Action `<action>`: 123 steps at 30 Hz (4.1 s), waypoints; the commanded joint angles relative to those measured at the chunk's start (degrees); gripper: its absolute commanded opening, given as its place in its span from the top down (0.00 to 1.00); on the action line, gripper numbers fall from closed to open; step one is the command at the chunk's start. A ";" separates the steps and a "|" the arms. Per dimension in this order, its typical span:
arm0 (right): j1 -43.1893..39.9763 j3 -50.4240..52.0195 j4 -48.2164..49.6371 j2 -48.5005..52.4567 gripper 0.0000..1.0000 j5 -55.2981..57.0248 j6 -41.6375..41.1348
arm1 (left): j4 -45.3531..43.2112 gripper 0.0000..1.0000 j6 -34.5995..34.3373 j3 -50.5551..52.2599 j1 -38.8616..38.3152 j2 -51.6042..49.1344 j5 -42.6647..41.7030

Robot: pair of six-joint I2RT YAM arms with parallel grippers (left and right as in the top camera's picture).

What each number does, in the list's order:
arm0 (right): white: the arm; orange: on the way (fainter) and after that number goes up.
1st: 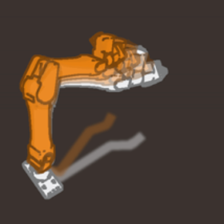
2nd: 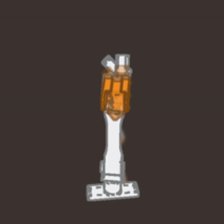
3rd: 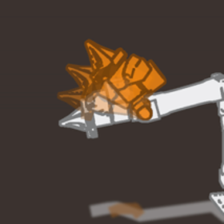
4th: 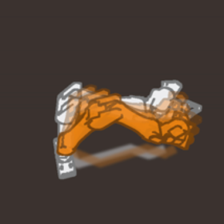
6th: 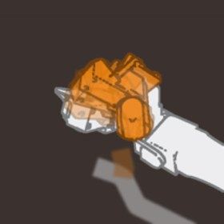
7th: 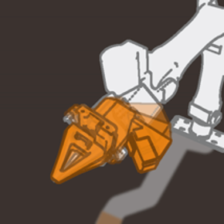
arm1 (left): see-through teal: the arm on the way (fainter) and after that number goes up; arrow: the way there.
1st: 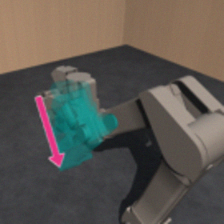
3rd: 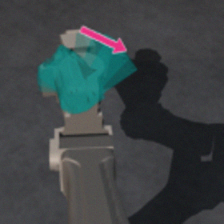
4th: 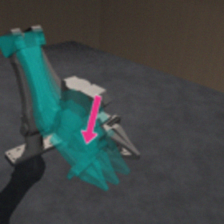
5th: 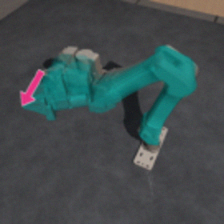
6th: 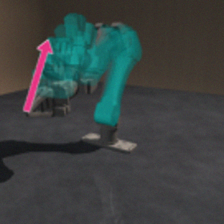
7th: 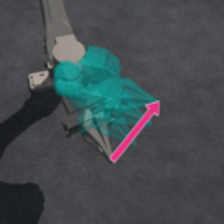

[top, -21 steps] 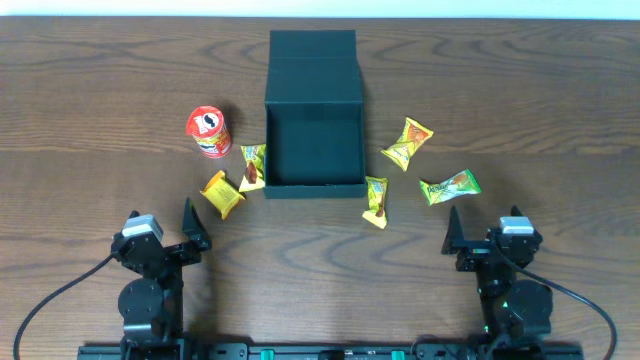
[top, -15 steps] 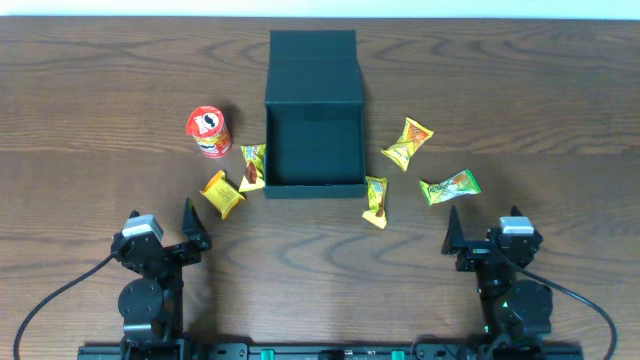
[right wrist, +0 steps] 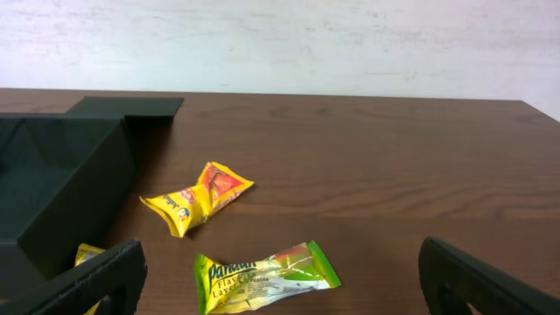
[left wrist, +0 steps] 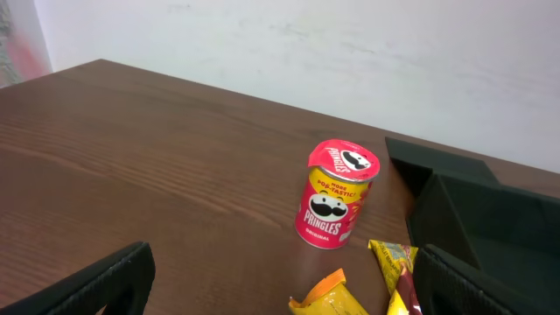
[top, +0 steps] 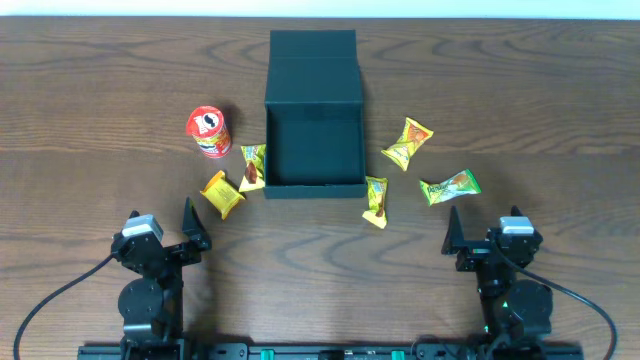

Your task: Pack container

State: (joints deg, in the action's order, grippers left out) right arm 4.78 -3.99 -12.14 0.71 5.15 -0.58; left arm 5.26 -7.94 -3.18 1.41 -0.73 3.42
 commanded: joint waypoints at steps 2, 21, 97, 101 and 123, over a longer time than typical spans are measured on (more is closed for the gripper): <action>-0.35 0.28 0.13 -0.39 0.01 0.61 0.87 | 0.87 0.04 -0.66 1.86 0.02 0.55 1.20; -0.35 0.28 0.13 -0.39 0.01 0.61 0.87 | 0.92 0.04 -3.63 1.86 0.02 0.55 -4.37; -0.35 0.28 0.13 -0.33 0.01 0.61 0.87 | 33.53 0.04 24.70 -79.71 -2.62 -107.27 -6.75; -0.35 0.28 0.13 -0.33 0.01 0.61 0.87 | 32.35 0.05 24.70 -79.71 -2.62 -108.39 -8.81; -0.35 0.28 0.13 -0.33 0.01 0.61 0.87 | 30.84 0.24 24.68 -79.71 -2.62 -110.53 -10.51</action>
State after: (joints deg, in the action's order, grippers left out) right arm 4.78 -3.90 -11.99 0.69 5.17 -0.56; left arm 36.03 16.51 -81.69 -0.99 -110.39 -6.90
